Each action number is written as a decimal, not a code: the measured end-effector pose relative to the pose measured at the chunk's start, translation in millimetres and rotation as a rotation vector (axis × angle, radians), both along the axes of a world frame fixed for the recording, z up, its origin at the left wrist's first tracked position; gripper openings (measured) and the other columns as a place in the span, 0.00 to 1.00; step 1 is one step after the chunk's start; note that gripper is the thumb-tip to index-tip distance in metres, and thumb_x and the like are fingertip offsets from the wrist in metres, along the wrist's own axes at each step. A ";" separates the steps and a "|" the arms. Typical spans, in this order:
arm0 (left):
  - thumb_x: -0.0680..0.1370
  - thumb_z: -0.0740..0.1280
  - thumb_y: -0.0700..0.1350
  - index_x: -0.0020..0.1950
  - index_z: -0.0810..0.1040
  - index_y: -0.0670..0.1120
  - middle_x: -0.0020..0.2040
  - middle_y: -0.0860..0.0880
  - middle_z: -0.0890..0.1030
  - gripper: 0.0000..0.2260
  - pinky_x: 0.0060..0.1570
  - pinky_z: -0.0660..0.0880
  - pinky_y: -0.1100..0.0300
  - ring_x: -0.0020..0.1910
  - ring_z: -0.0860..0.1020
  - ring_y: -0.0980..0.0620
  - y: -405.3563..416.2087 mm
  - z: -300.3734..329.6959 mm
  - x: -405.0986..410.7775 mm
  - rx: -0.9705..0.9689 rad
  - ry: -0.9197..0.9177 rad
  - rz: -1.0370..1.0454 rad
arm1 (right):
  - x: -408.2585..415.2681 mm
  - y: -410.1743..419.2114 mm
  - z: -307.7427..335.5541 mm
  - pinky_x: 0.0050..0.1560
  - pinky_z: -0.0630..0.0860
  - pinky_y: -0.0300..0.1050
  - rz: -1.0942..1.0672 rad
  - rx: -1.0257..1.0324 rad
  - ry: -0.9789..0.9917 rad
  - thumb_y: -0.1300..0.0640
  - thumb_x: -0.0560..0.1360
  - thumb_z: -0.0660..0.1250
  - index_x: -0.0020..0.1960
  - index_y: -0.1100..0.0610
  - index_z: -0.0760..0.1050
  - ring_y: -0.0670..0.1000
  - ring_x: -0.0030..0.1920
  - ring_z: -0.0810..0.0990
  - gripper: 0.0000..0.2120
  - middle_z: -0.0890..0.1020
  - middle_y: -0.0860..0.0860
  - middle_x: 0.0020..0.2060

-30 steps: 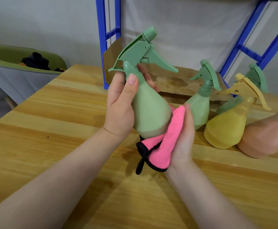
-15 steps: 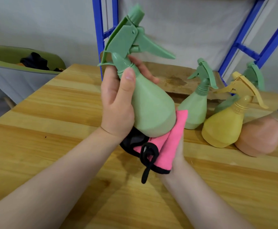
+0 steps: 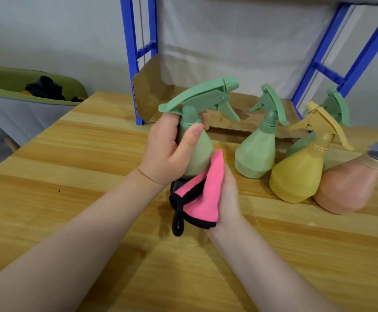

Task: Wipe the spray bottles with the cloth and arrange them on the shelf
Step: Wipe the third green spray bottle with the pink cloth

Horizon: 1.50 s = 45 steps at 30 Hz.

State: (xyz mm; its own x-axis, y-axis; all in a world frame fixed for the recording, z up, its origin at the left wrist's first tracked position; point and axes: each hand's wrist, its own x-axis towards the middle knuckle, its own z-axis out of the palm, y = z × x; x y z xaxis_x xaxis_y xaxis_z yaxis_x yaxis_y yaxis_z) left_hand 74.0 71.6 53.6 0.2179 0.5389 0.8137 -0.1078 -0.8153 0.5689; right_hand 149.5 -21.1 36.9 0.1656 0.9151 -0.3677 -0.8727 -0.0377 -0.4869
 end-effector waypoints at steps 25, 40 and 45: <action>0.81 0.65 0.46 0.62 0.74 0.46 0.50 0.57 0.78 0.10 0.52 0.71 0.71 0.52 0.76 0.61 3.5 -3.4 30.0 -0.355 0.245 0.018 | 53.4 11.4 5.8 0.44 0.72 0.38 -0.598 -0.021 -1.068 0.46 0.82 0.60 0.43 0.53 0.74 0.41 0.37 0.77 0.14 0.78 0.43 0.34; 0.79 0.67 0.51 0.50 0.76 0.49 0.43 0.55 0.78 0.07 0.40 0.71 0.68 0.38 0.74 0.61 -46.3 2.3 -12.0 -0.541 0.343 0.061 | 42.1 0.0 19.4 0.46 0.70 0.27 -0.321 0.175 -1.164 0.52 0.83 0.60 0.53 0.53 0.71 0.33 0.41 0.75 0.06 0.76 0.44 0.45; 0.79 0.69 0.46 0.53 0.81 0.48 0.46 0.52 0.83 0.05 0.42 0.76 0.65 0.42 0.79 0.58 -59.5 20.6 -14.6 -0.524 0.410 -0.108 | 32.6 -6.3 33.3 0.46 0.70 0.27 -0.274 0.267 -1.290 0.54 0.82 0.61 0.52 0.56 0.70 0.33 0.41 0.74 0.05 0.75 0.46 0.44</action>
